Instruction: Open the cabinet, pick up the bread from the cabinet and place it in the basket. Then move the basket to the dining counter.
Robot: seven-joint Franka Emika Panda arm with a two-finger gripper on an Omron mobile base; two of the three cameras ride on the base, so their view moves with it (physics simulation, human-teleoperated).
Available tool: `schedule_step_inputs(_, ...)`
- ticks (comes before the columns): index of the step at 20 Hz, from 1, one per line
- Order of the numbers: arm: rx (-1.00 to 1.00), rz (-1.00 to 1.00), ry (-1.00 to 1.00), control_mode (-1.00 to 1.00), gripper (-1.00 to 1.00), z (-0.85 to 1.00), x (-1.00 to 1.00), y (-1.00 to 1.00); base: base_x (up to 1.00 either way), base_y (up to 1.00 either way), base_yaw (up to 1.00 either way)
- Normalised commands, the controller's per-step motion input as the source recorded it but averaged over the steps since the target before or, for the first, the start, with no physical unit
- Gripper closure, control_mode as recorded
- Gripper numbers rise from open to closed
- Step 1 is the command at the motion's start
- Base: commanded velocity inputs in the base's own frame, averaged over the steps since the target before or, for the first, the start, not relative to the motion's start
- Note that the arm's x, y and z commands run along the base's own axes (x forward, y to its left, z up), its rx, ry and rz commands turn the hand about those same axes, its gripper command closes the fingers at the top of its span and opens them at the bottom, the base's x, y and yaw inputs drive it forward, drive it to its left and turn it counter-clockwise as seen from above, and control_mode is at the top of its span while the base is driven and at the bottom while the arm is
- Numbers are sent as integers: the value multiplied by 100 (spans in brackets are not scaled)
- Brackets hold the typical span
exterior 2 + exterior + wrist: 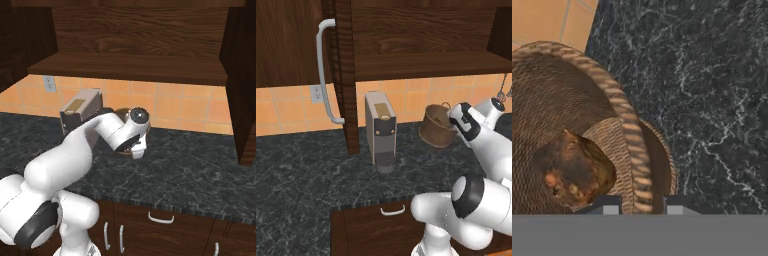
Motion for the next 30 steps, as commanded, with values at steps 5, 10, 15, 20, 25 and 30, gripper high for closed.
schedule_step_inputs(5, -5, 0, 0, -100, 100, 95, -100, 9, 0, 0, 0)
schedule_step_inputs(10, -9, 0, 4, -100, 100, 34, -100, 56, 0, 0, 0)
schedule_step_inputs(15, -4, 0, 3, -100, 100, 19, -69, 32, 0, 0, 0)
schedule_step_inputs(20, -2, 0, 0, -100, 100, -2, 0, 3, 0, 0, 0)
schedule_step_inputs(25, 0, 0, 0, 100, 100, 0, -4, 0, -20, 0, 0)
schedule_step_inputs(30, 0, 0, 0, 100, 100, 0, 0, 0, -100, 0, 0)
